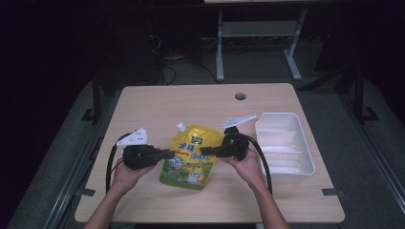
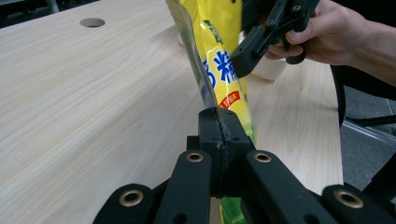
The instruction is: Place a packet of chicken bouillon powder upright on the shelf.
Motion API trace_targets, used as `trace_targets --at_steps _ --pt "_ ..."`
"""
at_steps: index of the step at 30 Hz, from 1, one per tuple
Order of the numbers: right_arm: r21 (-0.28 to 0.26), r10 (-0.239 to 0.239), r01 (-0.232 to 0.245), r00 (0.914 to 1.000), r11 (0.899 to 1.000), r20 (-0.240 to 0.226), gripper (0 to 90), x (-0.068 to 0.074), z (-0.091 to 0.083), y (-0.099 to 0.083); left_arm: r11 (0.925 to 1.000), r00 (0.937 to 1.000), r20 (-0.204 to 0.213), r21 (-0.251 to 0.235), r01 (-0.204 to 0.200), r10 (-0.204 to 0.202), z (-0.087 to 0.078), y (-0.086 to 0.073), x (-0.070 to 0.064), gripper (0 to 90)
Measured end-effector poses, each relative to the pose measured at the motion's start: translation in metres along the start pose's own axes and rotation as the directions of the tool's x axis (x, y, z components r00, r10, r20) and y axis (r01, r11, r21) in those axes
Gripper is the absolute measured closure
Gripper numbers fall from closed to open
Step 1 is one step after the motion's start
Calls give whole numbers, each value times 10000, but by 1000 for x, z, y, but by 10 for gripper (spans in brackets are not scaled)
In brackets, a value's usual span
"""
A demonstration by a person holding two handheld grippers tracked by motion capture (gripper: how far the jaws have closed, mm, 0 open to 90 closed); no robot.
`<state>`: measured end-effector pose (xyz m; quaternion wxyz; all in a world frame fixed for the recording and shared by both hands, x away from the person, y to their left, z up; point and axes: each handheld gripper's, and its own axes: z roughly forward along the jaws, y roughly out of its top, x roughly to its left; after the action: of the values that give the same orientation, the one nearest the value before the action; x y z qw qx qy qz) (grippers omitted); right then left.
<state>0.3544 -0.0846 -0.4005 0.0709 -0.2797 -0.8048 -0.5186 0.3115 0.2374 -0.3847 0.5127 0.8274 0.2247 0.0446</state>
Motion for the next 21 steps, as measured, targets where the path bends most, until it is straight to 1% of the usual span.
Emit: trace_targets --at_steps 1,2,3,4,5,6,8,12,13,14,16,17,18,21 --pt "0 0 0 10000 10000 0 659 0 0 0 10000 10000 0 0 0 0 0 0 0 900" --pt "-31 -92 91 9999 10000 -116 739 2 -2 0 10000 10000 -28 32 4 -4 0 -1 1 900" --pt "-31 -92 91 9999 10000 -116 739 2 -2 0 10000 10000 -61 48 43 -43 0 -2 1 900" --pt "-68 -218 217 9995 9997 -230 820 4 -3 1 9999 10000 -60 95 50 -49 0 -4 2 897" --pt "-68 -218 217 9995 9997 -230 820 4 -3 1 9999 10000 -62 147 77 -76 0 -5 2 897" --pt "-59 -298 296 9990 9995 -346 880 7 -4 2 9997 10000 -70 247 62 -60 1 -6 2 893" --pt "-27 -291 290 9988 9996 -403 886 8 -4 3 9993 10000 -71 385 2 1 2 -8 1 892" --pt "151 -574 582 9973 9982 -467 892 17 -9 9 9992 10000 -30 407 45 -44 3 -13 0 878" --pt "239 -703 714 9965 9972 -445 892 20 -10 11 9990 10000 -40 441 52 -50 3 -13 0 869" --pt "381 -903 917 9952 9951 -376 894 25 -13 14 9988 10000 -83 496 5 -1 4 -14 0 843" --pt "428 -994 1008 9944 9940 -353 893 27 -14 15 9981 9999 -124 618 -20 28 4 -15 -2 838" --pt "523 -1089 1102 9937 9925 -271 894 29 -14 16 9976 9998 -189 696 -69 82 4 -15 -2 828" --pt "739 -1192 1205 9926 9900 -224 895 32 -16 18 9973 9995 -290 722 -125 146 3 -16 -3 816" --pt "771 -1166 1180 9929 9900 -216 895 31 -18 18 9971 9991 -393 742 -146 176 -1 -16 -4 801"
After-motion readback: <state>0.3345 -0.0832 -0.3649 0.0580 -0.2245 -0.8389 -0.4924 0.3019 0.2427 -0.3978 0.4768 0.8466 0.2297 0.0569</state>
